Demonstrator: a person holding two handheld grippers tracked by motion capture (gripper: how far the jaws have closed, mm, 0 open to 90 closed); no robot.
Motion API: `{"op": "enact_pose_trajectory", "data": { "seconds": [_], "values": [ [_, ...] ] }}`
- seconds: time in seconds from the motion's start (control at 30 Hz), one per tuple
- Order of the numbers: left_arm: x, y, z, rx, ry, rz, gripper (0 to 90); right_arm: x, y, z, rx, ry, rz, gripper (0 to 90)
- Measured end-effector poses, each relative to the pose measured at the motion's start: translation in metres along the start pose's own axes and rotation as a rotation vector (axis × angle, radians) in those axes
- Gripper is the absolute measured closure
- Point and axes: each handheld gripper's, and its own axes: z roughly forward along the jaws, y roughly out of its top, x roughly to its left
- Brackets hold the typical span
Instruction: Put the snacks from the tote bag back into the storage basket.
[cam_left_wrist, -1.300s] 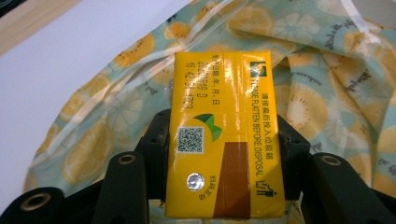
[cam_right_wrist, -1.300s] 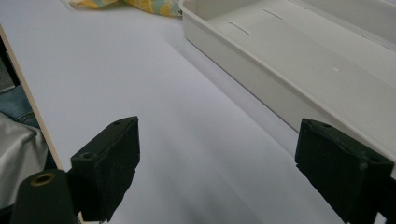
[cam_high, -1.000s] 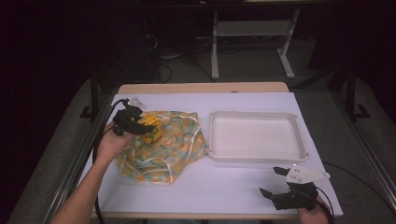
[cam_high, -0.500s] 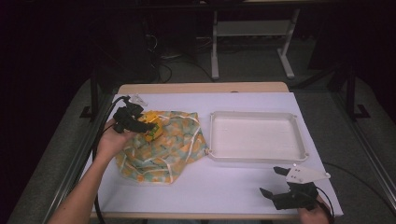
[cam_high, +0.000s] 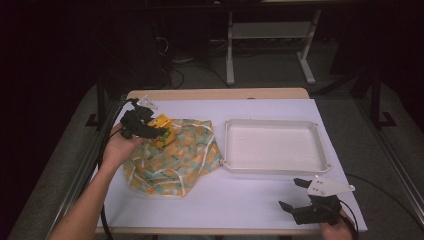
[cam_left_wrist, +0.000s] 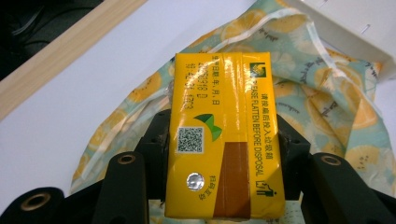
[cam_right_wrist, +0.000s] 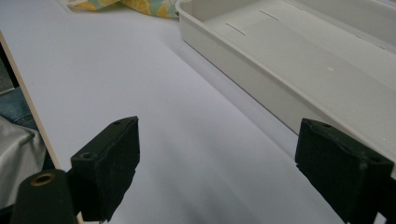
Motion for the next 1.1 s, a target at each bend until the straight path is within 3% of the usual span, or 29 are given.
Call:
{"op": "enact_pose_trajectory", "data": {
  "seconds": [0.17,0.87,1.1],
  "values": [
    [-0.003,0.008,-0.005,-0.004,0.004,0.027,50.2,0.0,0.0,-0.001,-0.001,0.0,-0.001,13.4],
    [-0.016,0.03,-0.009,-0.039,-0.021,0.054,50.2,-0.002,-0.001,-0.005,-0.021,0.001,0.0,13.5],
    [-0.022,0.036,-0.009,-0.042,-0.033,0.084,50.2,-0.002,-0.001,-0.005,-0.02,0.007,-0.005,13.4]
  ]
}}
